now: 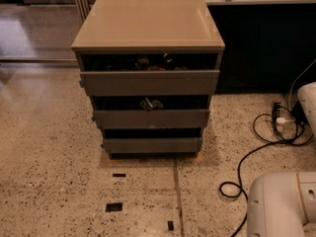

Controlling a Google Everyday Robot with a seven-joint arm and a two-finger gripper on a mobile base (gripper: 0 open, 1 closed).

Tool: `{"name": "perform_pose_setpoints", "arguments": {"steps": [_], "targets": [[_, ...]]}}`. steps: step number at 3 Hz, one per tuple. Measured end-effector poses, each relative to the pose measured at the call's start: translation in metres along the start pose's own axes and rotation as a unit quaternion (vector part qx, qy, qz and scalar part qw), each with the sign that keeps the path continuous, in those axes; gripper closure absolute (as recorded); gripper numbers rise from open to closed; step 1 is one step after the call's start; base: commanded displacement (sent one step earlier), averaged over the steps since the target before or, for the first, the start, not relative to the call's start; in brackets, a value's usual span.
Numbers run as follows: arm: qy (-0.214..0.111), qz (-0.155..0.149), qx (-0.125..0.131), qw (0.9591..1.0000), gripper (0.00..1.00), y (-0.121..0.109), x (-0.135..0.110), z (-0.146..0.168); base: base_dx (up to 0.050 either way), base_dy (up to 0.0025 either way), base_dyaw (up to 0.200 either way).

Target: Place redbull can into top drawer

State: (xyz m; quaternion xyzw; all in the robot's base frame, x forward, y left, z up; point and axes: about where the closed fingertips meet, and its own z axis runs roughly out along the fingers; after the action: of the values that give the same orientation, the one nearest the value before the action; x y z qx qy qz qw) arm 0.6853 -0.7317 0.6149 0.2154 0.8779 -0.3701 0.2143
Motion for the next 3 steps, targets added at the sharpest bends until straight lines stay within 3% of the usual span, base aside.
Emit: {"name": "perform_pose_setpoints", "arguments": {"steps": [1, 2, 3], "targets": [[-0.002, 0.002, -0.003, 1.0, 0.0, 0.009, -0.003, -0.002, 0.0, 0.0, 0.0], [0.008, 0.019, -0.009, 0.9997, 0.0, 0.044, -0.018, -0.029, 0.0, 0.0, 0.0], [0.008, 0.019, -0.009, 0.9997, 0.0, 0.044, -0.018, -0.029, 0.0, 0.0, 0.0]]}}
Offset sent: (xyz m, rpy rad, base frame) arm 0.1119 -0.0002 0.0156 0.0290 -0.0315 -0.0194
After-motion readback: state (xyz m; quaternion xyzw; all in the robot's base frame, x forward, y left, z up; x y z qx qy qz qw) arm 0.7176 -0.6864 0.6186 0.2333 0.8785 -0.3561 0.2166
